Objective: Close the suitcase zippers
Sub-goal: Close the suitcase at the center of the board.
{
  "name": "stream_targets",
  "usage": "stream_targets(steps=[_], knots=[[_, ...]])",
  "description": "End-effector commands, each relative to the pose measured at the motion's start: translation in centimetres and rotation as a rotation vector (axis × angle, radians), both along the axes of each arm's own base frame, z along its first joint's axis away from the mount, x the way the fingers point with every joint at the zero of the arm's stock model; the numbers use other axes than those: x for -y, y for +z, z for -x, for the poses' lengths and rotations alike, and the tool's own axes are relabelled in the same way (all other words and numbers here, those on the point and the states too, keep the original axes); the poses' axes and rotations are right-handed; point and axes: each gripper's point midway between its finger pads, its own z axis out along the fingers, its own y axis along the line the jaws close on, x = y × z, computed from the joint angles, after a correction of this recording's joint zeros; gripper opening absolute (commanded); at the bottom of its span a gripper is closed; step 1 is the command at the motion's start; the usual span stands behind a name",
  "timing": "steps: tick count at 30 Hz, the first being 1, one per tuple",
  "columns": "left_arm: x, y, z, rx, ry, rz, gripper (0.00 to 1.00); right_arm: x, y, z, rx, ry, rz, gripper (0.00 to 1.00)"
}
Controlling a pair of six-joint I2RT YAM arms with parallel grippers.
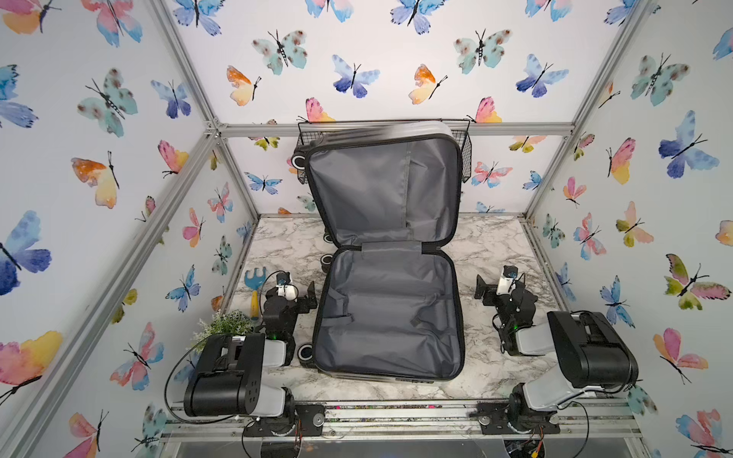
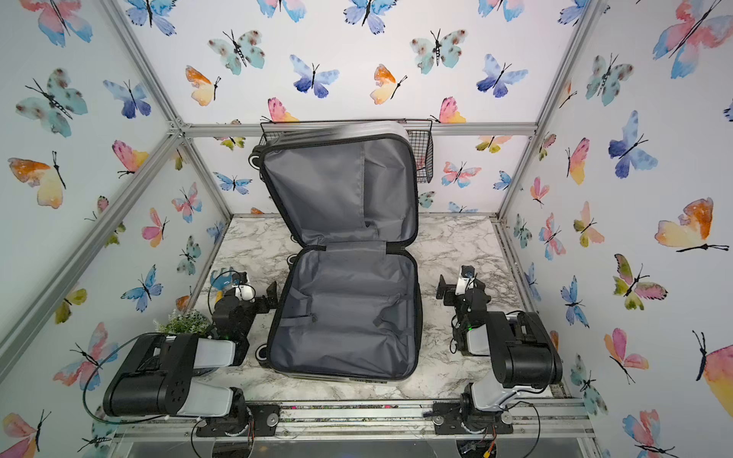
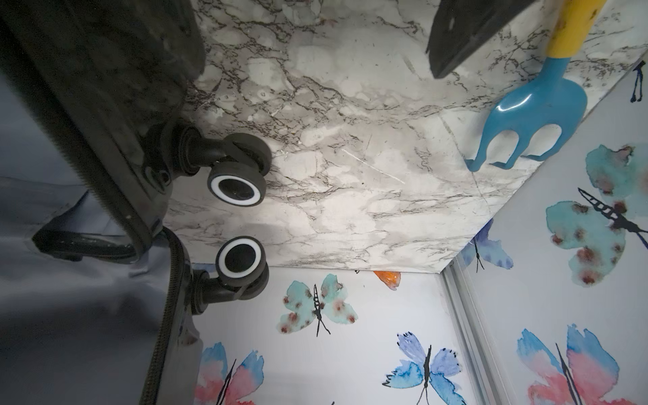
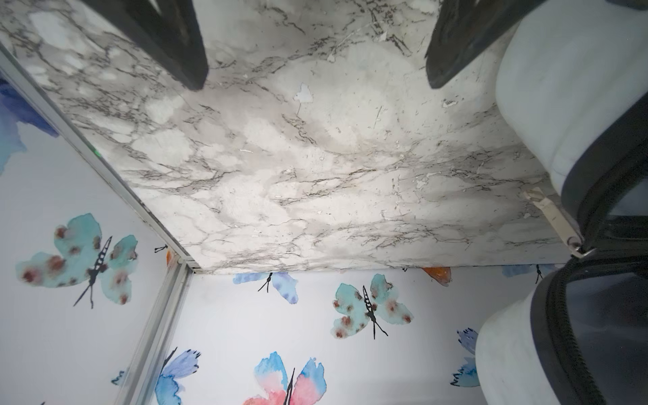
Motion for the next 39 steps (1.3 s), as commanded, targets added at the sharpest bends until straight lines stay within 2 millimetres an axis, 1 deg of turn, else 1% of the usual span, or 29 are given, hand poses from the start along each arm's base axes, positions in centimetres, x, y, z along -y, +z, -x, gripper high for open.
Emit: stream_targets(steps=[1, 15, 18, 20, 22, 25, 26, 28, 30, 31, 32, 33, 36, 37, 39], knots=[[0.1, 1.2, -0.4, 0.039, -0.011, 0.005, 0.98, -0.2, 0.3, -0.2, 0.008, 0.011, 0.011, 1.0], [0.1, 1.2, -0.4, 0.035, -0.01, 0.006, 0.99, -0.1, 0.3, -0.2, 0.006, 0.01, 0.011, 1.0], [0.1, 1.3, -0.2, 0.045, -0.011, 0.008, 0.98, -0.2, 0.4, 0.0, 0.016, 0.01, 0.011, 1.0], [-0.1, 1.8, 0.2, 0.071, 0.001, 0.013, 0.98, 0.1, 1.0, 0.2, 0.038, -0.008, -0.001, 1.0], [-0.4, 3.1, 0.6, 0.122, 0.018, 0.014, 0.99, 0.3, 1.8, 0.3, 0.06, -0.019, -0.003, 1.0], [-0.1, 4.9, 1.3, 0.152, 0.005, 0.011, 0.99, -0.1, 3.2, 0.3, 0.051, 0.008, 0.007, 1.0], [-0.2, 5.9, 1.5, 0.163, 0.011, 0.013, 0.99, -0.4, 3.6, 0.3, 0.039, 0.024, 0.012, 1.0], [-1.0, 8.2, 1.7, 0.174, 0.054, 0.036, 0.99, -0.9, 5.6, 0.3, 0.054, 0.059, 0.01, 1.0], [-1.6, 10.0, 1.8, 0.138, 0.097, 0.069, 0.98, -2.0, 7.2, 0.3, 0.054, 0.121, 0.016, 1.0], [-1.6, 11.0, 1.8, 0.125, 0.101, 0.073, 0.98, -2.6, 8.1, 0.2, 0.047, 0.16, 0.016, 1.0], [-1.6, 11.4, 1.8, 0.099, 0.104, 0.084, 0.99, -3.3, 8.6, 0.3, 0.031, 0.2, 0.011, 1.0], [-1.5, 12.5, 1.8, 0.083, 0.102, 0.108, 0.99, -4.1, 9.3, 0.4, 0.014, 0.246, 0.002, 1.0], [-1.0, 14.0, 2.2, -0.016, 0.098, 0.19, 0.98, -6.3, 10.8, 1.2, -0.05, 0.38, -0.046, 1.0], [-0.6, 14.6, 2.3, -0.042, 0.085, 0.226, 0.99, -6.9, 11.2, 1.4, -0.073, 0.407, -0.067, 1.0], [0.9, 15.8, 2.5, -0.1, 0.025, 0.31, 0.99, -7.7, 11.5, 2.0, -0.146, 0.452, -0.119, 1.0]])
